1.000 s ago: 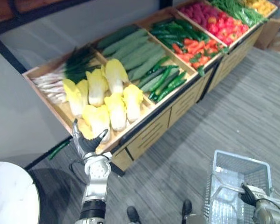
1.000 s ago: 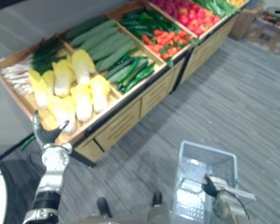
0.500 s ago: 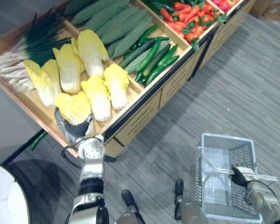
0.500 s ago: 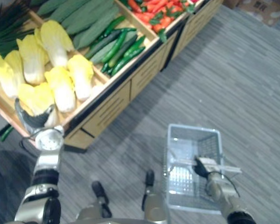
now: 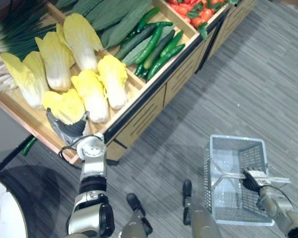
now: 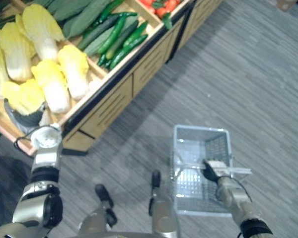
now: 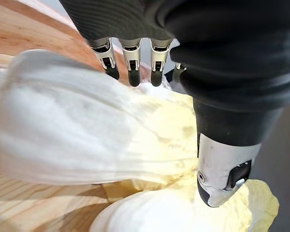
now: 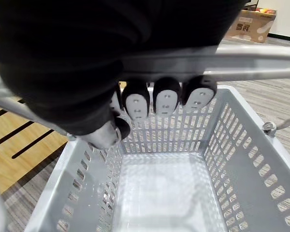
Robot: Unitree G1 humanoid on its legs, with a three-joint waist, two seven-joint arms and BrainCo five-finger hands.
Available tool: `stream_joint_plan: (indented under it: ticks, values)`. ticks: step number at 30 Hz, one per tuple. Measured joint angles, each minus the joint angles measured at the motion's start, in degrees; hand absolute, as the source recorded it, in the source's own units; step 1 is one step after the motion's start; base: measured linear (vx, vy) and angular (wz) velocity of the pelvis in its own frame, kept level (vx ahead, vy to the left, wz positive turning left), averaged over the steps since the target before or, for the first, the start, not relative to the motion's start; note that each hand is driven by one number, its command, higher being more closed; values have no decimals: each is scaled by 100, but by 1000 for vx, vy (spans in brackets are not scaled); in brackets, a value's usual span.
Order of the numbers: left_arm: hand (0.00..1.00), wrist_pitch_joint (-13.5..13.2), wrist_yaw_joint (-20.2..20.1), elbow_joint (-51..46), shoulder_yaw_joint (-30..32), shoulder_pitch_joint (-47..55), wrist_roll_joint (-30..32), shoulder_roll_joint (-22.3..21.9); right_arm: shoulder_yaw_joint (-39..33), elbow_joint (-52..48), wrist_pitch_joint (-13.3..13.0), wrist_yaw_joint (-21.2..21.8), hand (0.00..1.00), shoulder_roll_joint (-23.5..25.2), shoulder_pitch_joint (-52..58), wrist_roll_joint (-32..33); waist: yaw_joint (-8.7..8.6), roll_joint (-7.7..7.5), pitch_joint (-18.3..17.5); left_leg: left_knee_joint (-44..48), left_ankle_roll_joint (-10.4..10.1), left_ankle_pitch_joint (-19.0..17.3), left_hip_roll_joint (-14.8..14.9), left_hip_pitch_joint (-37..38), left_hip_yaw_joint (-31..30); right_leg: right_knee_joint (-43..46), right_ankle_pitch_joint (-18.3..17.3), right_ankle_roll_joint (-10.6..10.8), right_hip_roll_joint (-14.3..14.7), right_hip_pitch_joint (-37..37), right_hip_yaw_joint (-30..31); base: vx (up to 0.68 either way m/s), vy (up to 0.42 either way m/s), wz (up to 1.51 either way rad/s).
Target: Pick vegetable in the basket
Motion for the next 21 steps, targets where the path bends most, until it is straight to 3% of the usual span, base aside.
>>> stream_joint_plan:
  ticks: [14,21]
  values:
    - [0,49,-7,823,35,-163,-280,114,155,5,-2,-127,100,-1,-143,-1,6,-56,152,0,-1,0,3,-4,17,-2,0,-1,6,-20,25,15,-2,0]
    - [0,131,32,1049,14,-247,-85,249,227,27,-3,-186,100,-1,-281,-1,26,-31,191,0,-2,-1,13,-9,135,-2,23,-12,29,-100,138,24,-7,-8]
